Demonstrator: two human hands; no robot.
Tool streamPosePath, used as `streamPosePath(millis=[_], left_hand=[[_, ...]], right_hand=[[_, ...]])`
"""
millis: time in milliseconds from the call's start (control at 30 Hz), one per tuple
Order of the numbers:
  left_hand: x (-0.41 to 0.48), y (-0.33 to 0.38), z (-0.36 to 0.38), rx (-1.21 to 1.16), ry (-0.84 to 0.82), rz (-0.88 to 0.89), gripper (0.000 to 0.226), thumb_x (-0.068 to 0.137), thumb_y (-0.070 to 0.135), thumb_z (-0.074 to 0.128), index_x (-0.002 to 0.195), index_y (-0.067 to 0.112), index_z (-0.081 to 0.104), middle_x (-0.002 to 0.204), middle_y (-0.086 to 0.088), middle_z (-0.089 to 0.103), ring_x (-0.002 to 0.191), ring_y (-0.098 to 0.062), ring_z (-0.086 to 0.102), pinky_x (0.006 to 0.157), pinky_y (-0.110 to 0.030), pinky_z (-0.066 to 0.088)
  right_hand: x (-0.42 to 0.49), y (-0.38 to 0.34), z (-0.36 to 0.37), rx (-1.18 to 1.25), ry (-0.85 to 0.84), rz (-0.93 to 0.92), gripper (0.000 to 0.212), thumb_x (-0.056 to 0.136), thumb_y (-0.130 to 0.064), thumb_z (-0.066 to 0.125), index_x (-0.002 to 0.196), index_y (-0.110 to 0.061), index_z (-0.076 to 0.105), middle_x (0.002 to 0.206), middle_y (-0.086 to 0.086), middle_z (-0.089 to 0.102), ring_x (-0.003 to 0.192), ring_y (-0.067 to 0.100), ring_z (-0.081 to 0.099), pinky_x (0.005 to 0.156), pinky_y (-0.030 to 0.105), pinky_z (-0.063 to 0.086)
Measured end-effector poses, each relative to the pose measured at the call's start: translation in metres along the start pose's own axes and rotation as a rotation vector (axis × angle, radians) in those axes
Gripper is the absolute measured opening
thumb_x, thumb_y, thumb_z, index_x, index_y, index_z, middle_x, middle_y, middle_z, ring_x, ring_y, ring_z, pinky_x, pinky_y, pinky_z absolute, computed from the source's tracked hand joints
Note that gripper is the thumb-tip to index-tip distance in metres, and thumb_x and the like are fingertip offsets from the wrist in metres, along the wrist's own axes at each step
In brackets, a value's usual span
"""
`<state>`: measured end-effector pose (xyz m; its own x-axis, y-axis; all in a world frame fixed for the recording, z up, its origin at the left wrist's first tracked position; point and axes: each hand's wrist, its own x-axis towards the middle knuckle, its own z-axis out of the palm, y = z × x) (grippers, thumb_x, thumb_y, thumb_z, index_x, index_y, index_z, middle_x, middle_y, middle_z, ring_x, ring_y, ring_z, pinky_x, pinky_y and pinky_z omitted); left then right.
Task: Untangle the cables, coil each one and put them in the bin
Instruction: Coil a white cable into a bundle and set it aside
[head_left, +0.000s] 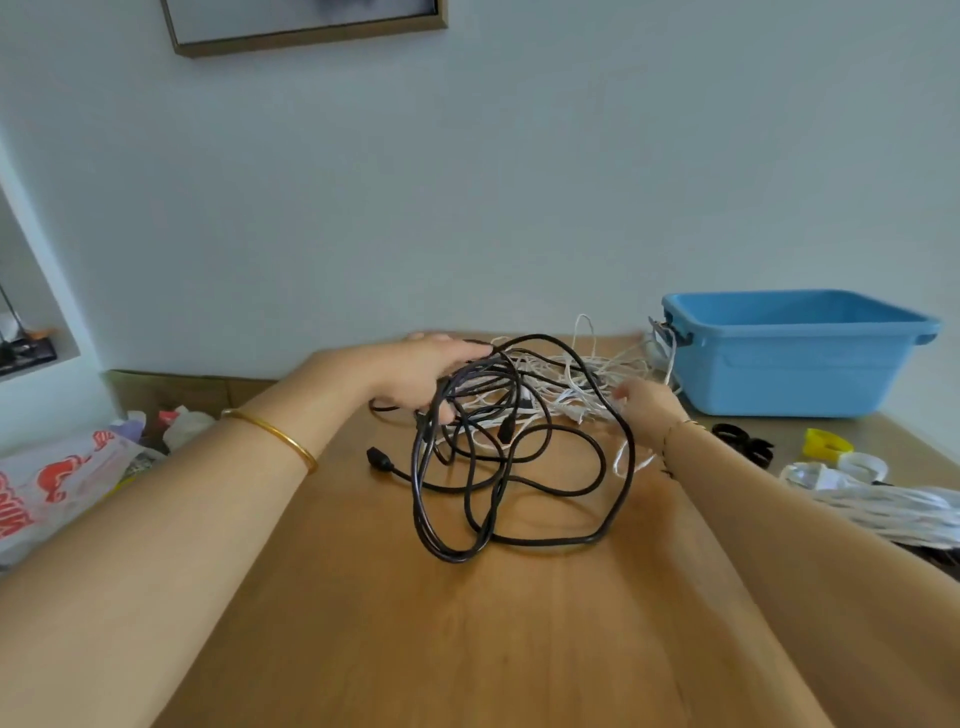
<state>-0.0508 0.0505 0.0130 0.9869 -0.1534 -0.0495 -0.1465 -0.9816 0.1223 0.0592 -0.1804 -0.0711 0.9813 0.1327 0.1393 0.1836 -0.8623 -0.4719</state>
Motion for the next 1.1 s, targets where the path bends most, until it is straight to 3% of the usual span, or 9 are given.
streamPosePath(millis=[100, 200, 300, 433, 633, 800, 933, 1033, 1100], left_hand=[[-0.003, 0.01, -0.013, 0.142, -0.107, -0.038, 0.069, 0.089, -0.007, 0.049, 0.148, 0.024, 0.032, 0.115, -0.001, 0.051, 0.099, -0.017, 0.052, 0.075, -0.021, 0.047], [-0.003, 0.016, -0.021, 0.265, 0.066, -0.14, 0.043, 0.093, -0.004, 0.042, 0.126, 0.018, 0.058, 0.112, -0.002, 0.058, 0.097, -0.019, 0.054, 0.081, -0.029, 0.047], [0.005, 0.024, -0.02, 0.218, 0.359, -0.161, 0.03, 0.092, 0.001, 0.042, 0.104, 0.013, 0.067, 0.113, -0.006, 0.063, 0.102, -0.024, 0.059, 0.09, -0.04, 0.05], [0.021, 0.047, -0.022, -0.096, 0.586, 0.022, 0.034, 0.097, 0.007, 0.042, 0.126, 0.012, 0.058, 0.131, -0.008, 0.055, 0.118, -0.021, 0.052, 0.103, -0.032, 0.04], [0.041, 0.079, -0.021, -0.486, 0.489, 0.08, 0.056, 0.094, 0.02, 0.057, 0.144, 0.01, 0.035, 0.141, -0.01, 0.047, 0.124, -0.022, 0.049, 0.102, -0.03, 0.038], [0.038, 0.078, -0.013, -0.679, 0.408, 0.085, 0.021, 0.097, 0.022, 0.049, 0.098, 0.013, 0.068, 0.093, 0.007, 0.064, 0.084, -0.005, 0.059, 0.077, -0.022, 0.043], [0.029, 0.074, -0.017, -0.887, 0.545, 0.154, 0.03, 0.102, 0.023, 0.043, 0.08, 0.015, 0.061, 0.058, 0.003, 0.062, 0.057, -0.009, 0.064, 0.071, -0.026, 0.05], [0.029, 0.085, -0.027, -0.709, 0.59, 0.22, 0.032, 0.103, 0.022, 0.039, 0.079, 0.012, 0.058, 0.049, 0.002, 0.052, 0.046, -0.011, 0.058, 0.066, -0.028, 0.045], [0.029, 0.093, -0.033, -0.62, 0.582, 0.252, 0.032, 0.103, 0.024, 0.04, 0.086, 0.007, 0.061, 0.048, 0.002, 0.051, 0.046, -0.013, 0.057, 0.062, -0.027, 0.044]], right_hand=[[0.001, 0.001, -0.001, -0.04, 0.1, 0.036, 0.024, 0.089, 0.001, 0.046, 0.107, -0.004, 0.061, 0.107, 0.015, 0.062, 0.083, 0.026, 0.05, 0.074, 0.031, 0.043], [0.004, -0.003, -0.01, 0.047, 0.249, 0.068, 0.027, 0.088, 0.006, 0.043, 0.099, -0.003, 0.065, 0.105, 0.015, 0.063, 0.087, 0.028, 0.056, 0.078, 0.034, 0.049], [0.009, -0.014, -0.03, 0.206, 0.487, -0.089, 0.024, 0.089, 0.004, 0.045, 0.094, -0.005, 0.067, 0.105, 0.013, 0.065, 0.09, 0.026, 0.058, 0.076, 0.025, 0.043], [-0.004, -0.045, -0.072, 0.435, 0.679, -0.438, 0.02, 0.089, 0.002, 0.049, 0.093, -0.004, 0.067, 0.091, 0.005, 0.061, 0.077, 0.019, 0.057, 0.067, 0.017, 0.041], [-0.035, -0.084, -0.119, 0.876, 0.425, -0.746, 0.026, 0.083, 0.013, 0.053, 0.088, -0.01, 0.064, 0.068, 0.003, 0.061, 0.057, 0.008, 0.062, 0.063, 0.024, 0.055], [-0.044, -0.084, -0.124, 1.106, 0.514, -0.737, 0.024, 0.084, 0.012, 0.053, 0.085, -0.01, 0.063, 0.07, 0.006, 0.06, 0.059, 0.014, 0.064, 0.064, 0.029, 0.057], [-0.034, -0.064, -0.11, 0.756, 0.649, -0.372, 0.032, 0.084, 0.01, 0.047, 0.099, -0.01, 0.066, 0.085, 0.006, 0.065, 0.073, 0.014, 0.065, 0.076, 0.032, 0.057], [-0.04, -0.061, -0.104, 0.451, 0.453, -0.448, 0.05, 0.078, 0.01, 0.048, 0.119, -0.014, 0.062, 0.108, -0.005, 0.062, 0.104, 0.007, 0.056, 0.089, 0.018, 0.043], [-0.048, -0.068, -0.104, 0.518, 0.323, -0.563, 0.039, 0.078, 0.004, 0.054, 0.111, -0.013, 0.067, 0.097, -0.007, 0.064, 0.095, 0.005, 0.058, 0.079, 0.017, 0.044]])
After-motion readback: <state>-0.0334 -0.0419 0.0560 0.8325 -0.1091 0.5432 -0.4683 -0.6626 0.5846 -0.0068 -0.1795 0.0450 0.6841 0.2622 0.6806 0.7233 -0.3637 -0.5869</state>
